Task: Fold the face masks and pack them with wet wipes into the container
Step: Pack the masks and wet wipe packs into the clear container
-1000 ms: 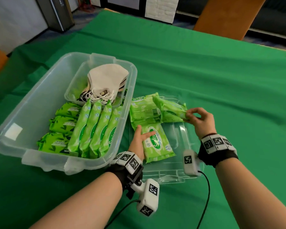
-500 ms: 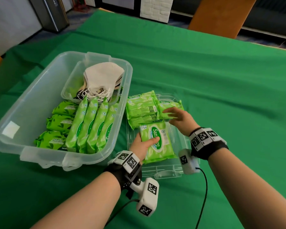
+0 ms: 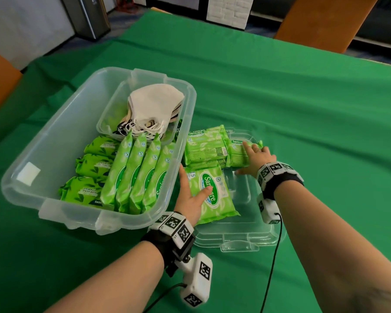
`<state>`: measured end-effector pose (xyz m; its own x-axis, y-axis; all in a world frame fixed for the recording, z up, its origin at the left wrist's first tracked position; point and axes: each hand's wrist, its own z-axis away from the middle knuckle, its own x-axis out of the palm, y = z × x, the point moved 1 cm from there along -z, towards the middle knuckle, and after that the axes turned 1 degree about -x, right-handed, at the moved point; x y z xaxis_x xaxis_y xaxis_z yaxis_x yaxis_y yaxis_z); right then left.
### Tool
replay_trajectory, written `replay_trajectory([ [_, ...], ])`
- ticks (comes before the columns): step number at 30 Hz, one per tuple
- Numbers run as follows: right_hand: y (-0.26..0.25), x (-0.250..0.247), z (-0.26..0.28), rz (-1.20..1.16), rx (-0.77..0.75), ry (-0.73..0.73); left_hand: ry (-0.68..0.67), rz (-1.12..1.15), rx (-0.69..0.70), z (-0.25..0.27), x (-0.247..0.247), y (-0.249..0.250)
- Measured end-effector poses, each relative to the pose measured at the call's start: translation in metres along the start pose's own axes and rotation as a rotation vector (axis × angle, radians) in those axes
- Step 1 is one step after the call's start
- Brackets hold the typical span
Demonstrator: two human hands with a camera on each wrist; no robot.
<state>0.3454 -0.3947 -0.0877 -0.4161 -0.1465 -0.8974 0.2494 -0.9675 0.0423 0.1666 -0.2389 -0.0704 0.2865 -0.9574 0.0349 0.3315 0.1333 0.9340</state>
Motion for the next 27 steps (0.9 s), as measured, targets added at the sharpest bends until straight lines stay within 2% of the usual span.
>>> replay_trajectory([
  [5,0.001,-0.002,0.006,0.064,-0.003,0.114,-0.012,0.031,0.024,-0.004,0.001,0.002],
  [9,-0.002,0.0,0.015,0.005,-0.041,0.138,-0.033,0.014,0.063,-0.004,0.003,-0.001],
  [12,-0.002,-0.004,0.029,-0.077,-0.003,0.253,-0.04,-0.025,0.068,-0.003,0.004,-0.005],
  [14,0.004,-0.01,0.04,-0.329,0.108,0.344,-0.023,-0.038,0.071,-0.004,0.005,-0.008],
  [16,0.009,-0.015,0.053,-0.719,0.201,0.454,0.004,-0.042,0.074,-0.005,0.007,-0.007],
  [18,0.01,-0.018,0.069,-1.114,0.181,0.491,0.018,-0.04,0.072,-0.005,0.01,-0.005],
  [20,0.005,-0.019,0.088,-1.487,0.091,0.403,0.017,-0.006,0.054,-0.004,0.014,-0.001],
  [22,-0.005,-0.02,0.108,-1.742,0.003,0.263,0.005,0.047,0.01,-0.003,0.019,0.004],
  [25,-0.02,-0.013,0.132,-1.832,-0.065,0.107,-0.022,0.092,-0.039,0.0,0.024,0.009],
  [27,-0.027,-0.003,0.142,-1.806,-0.072,0.024,-0.028,0.084,-0.031,0.002,0.026,0.01],
])
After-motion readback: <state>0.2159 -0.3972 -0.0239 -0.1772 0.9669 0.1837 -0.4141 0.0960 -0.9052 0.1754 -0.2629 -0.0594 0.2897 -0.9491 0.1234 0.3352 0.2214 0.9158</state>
